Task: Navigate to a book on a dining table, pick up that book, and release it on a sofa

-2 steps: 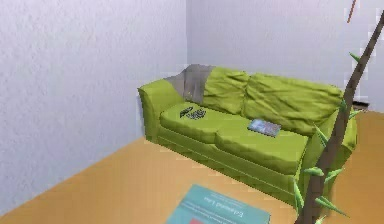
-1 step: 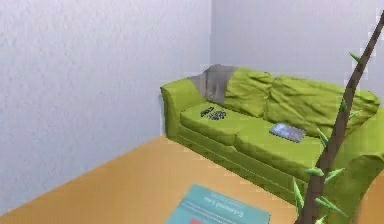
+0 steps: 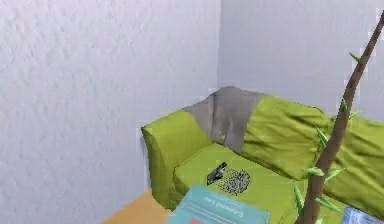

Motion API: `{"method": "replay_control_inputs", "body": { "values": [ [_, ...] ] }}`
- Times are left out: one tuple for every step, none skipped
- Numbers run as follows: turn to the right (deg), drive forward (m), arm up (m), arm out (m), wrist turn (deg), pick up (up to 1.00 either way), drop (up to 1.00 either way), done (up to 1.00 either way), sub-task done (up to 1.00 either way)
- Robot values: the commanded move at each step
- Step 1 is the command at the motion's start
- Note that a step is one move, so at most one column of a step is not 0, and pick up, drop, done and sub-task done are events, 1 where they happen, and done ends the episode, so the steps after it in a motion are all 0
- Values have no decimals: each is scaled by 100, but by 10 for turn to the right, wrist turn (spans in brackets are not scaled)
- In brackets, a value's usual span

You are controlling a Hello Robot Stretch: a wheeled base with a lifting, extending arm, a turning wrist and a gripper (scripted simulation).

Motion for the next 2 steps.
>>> {"method": "replay_control_inputs", "body": {
  "values": [
    [0,30,0,0,0,0,0,0,0],
    [-450,0,0,0,0,0,0,0,0]
  ]
}}
